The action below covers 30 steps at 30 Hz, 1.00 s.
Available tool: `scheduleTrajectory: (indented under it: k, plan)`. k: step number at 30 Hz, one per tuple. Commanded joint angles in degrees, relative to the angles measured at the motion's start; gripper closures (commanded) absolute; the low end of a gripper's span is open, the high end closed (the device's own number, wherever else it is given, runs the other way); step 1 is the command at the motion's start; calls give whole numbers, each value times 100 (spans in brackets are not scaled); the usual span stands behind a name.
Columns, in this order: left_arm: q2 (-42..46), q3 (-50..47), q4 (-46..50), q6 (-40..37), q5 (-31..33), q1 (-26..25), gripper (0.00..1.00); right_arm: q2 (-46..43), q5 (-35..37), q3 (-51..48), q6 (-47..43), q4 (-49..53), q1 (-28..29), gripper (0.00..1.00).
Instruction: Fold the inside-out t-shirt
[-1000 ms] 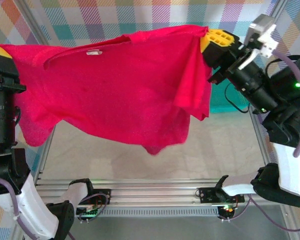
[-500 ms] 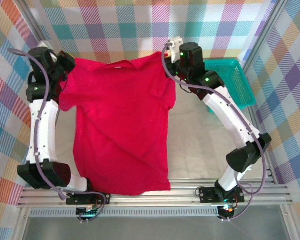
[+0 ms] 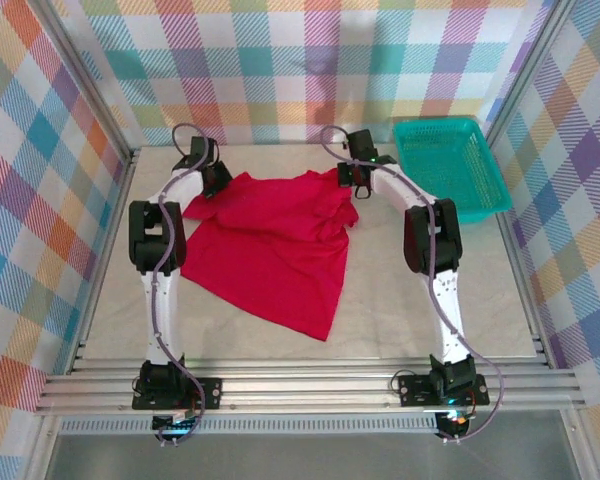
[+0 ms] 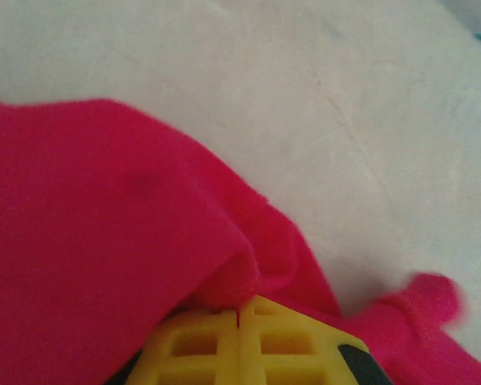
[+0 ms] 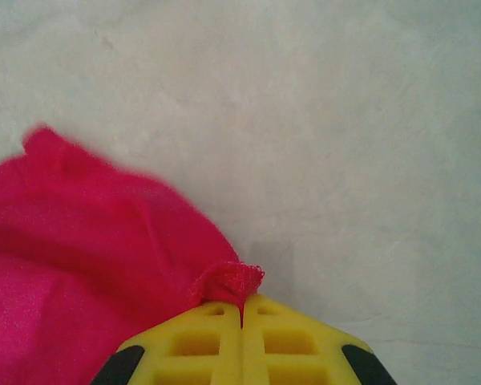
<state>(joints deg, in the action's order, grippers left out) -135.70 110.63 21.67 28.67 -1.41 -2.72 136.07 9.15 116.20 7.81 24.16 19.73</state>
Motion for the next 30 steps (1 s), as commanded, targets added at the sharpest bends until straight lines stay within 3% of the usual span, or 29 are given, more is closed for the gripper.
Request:
scheduleTrajectory:
  k: [1, 8, 15, 21, 30]
  plan:
    - [518, 328, -520, -101, 114, 0, 100, -271, -229, 617, 228, -198, 76, 100]
    - [215, 637, -811, -397, 81, -22, 100, 138, 236, 1049, 210, -273, 29, 100]
    - [692, 520, -1038, -634, 208, -51, 100, -51, 169, 1210, 140, -304, 3, 100]
    - [1498, 326, -928, -644, 155, -45, 100, -957, 35, 849, 65, -409, -2, 100]
    - [3859, -493, -696, -834, 512, -10, 100, -3252, -611, -321, 44, -710, 20, 100]
